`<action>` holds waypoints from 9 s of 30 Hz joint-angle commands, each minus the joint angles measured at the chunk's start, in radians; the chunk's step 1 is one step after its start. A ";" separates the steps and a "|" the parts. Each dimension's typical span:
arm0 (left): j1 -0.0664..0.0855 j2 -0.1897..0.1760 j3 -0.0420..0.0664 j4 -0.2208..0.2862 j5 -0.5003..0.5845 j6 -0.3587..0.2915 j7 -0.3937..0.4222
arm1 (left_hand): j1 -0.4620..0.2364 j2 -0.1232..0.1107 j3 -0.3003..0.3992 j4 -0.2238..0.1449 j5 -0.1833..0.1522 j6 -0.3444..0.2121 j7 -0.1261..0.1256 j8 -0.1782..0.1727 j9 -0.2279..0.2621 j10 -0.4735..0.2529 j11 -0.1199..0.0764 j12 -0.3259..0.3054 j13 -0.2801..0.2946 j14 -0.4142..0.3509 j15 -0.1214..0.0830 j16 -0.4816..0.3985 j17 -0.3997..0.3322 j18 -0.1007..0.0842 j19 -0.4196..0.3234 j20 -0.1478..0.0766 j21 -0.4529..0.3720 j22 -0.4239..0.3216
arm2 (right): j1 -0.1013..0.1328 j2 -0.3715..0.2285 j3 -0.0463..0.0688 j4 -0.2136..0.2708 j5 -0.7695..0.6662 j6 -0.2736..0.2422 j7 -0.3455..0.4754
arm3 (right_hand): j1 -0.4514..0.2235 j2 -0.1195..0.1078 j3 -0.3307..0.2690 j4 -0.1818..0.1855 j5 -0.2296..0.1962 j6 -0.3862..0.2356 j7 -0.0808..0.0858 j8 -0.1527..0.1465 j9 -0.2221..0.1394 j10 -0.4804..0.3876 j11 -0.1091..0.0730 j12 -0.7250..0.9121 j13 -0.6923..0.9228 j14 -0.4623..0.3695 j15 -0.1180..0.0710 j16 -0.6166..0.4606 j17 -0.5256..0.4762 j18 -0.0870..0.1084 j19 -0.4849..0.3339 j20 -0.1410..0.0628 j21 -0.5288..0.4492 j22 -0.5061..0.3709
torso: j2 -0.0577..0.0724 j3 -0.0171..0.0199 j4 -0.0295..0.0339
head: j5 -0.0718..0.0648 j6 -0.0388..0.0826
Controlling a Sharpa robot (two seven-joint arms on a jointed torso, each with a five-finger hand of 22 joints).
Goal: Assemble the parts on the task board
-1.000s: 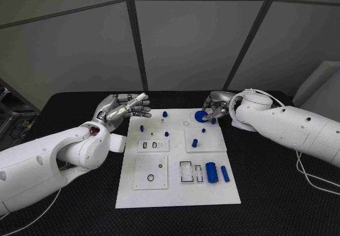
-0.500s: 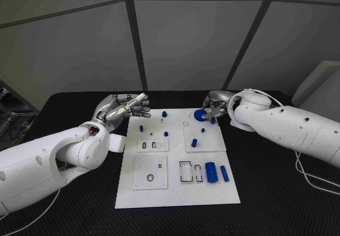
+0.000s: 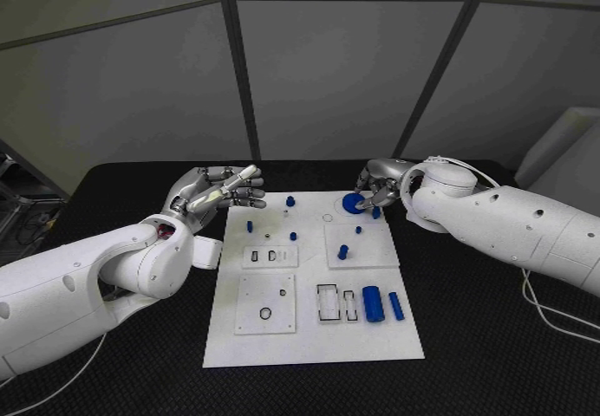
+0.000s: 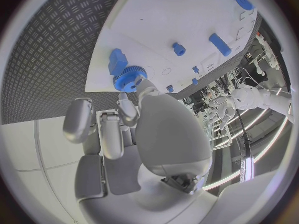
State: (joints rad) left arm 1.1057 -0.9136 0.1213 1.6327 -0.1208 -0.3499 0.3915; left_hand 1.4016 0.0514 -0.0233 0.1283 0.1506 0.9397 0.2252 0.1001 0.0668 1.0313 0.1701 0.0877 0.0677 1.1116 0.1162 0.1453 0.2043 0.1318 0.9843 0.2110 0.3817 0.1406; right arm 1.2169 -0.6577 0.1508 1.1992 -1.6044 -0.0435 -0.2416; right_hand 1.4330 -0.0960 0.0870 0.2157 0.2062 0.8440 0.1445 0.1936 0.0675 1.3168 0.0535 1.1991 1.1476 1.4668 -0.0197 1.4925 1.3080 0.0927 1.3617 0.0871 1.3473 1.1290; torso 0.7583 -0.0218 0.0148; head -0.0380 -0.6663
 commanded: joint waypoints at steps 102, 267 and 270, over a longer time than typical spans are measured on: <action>0.002 -0.014 0.008 -0.050 -0.001 -0.010 0.028 | -0.002 0.007 0.007 -0.002 -0.002 -0.007 0.009 -0.012 -0.001 -0.008 0.006 -0.010 -0.001 -0.006 0.004 -0.009 0.003 0.050 -0.004 0.007 -0.010 -0.004 | -0.017 0.219 -0.061 0.039 -0.120 -0.151 -0.005 | -0.016 0.047 0.097 -0.033 -0.002 0.189 -0.031 0.004 0.013 0.037 -0.025 0.040 0.060 0.079 -0.023 0.014 0.144 -0.018 0.030 -0.021 0.035 0.060 | 0.001 0.0004 -0.0001 | 0.023 -0.001; -0.007 0.022 0.008 -0.103 -0.004 0.009 0.016 | 0.007 0.002 0.017 -0.019 -0.001 -0.006 0.010 -0.018 0.000 -0.009 0.007 -0.015 0.001 -0.007 0.005 -0.020 0.009 0.051 -0.005 0.009 -0.016 -0.010 | -0.080 -0.118 -0.063 0.007 0.364 -0.221 0.252 | -0.004 0.022 0.062 -0.096 0.008 0.104 -0.007 -0.100 0.020 -0.079 -0.004 -0.092 -0.082 0.056 -0.005 -0.055 0.060 0.016 -0.056 -0.005 -0.101 -0.135 | -0.014 0.0091 -0.0202 | 0.006 0.002; -0.007 0.022 0.008 -0.103 -0.004 0.009 0.015 | 0.007 0.003 0.017 -0.019 -0.001 -0.007 0.011 -0.018 0.000 -0.009 0.008 -0.015 0.001 -0.007 0.005 -0.020 0.009 0.051 -0.005 0.009 -0.016 -0.010 | -0.080 -0.117 -0.063 0.007 0.364 -0.219 0.251 | -0.005 0.023 0.062 -0.096 0.006 0.106 -0.007 -0.099 0.020 -0.077 -0.003 -0.090 -0.081 0.056 -0.005 -0.054 0.062 0.016 -0.055 -0.005 -0.100 -0.134 | -0.014 0.0091 -0.0199 | 0.005 0.002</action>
State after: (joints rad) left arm 1.0974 -0.8919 0.1286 1.5291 -0.1216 -0.3508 0.3999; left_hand 1.4016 0.0514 -0.0081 0.1131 0.1506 0.9327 0.2323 0.0862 0.0668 1.0240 0.1774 0.0762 0.0681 1.1082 0.1197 0.1316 0.2117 0.1318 0.9807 0.2146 0.3700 0.1322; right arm 1.1354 -0.7753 0.0873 1.2048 -1.2360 -0.2691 0.0083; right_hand 1.4225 -0.0773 0.1454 0.1213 0.2150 0.9410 0.1376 0.0891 0.0862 1.2310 0.0500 1.1063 1.0660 1.4651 -0.0215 1.4348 1.3076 0.1167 1.2992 0.0855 1.2442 0.9946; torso 0.7439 -0.0128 -0.0054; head -0.0322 -0.6647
